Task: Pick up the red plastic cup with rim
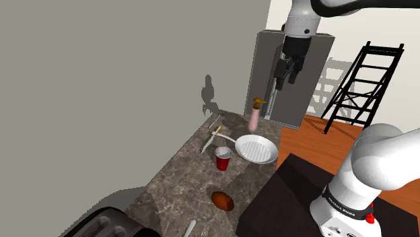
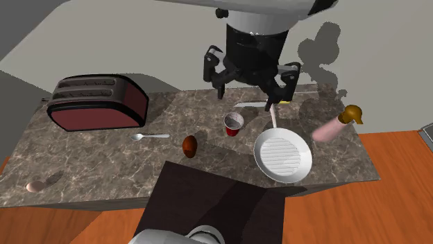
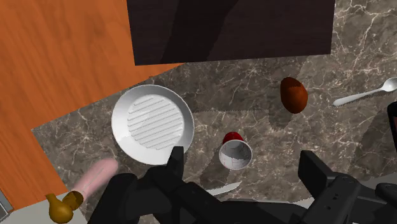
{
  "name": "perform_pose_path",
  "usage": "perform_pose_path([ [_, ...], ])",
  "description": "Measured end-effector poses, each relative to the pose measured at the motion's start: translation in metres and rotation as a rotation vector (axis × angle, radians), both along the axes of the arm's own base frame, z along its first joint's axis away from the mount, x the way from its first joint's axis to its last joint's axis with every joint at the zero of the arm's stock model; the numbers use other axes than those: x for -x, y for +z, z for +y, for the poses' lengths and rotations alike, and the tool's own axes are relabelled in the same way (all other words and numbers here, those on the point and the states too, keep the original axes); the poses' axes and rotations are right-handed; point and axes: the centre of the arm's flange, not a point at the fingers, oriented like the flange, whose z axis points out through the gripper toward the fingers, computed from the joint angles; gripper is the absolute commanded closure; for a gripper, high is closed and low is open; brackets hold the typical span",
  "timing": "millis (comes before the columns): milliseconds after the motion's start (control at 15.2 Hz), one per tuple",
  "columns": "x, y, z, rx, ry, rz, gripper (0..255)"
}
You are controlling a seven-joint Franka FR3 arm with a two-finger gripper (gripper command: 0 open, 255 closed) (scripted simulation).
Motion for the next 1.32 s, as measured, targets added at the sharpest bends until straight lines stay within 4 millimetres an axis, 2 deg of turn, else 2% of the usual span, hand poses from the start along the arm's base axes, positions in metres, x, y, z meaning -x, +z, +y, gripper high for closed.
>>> perform_pose_path([
  [132,-0.003,-0.007,0.000,-0.001,0.000,0.001,0],
  [330,-0.014,-0.036,-0.004,-0.008,0.000,0.000,0],
  [594,-0.035,-0.082,-0.005,-0.018,0.000,-0.002,0],
  [924,-0.065,-0.143,-0.015,-0.031,0.001,-0.004,0],
  [1056,-0.075,-0.165,-0.011,-0.036,0.001,-0.007,0],
  [1320,-0.098,-0.217,-0.020,-0.047,0.001,-0.008,0],
])
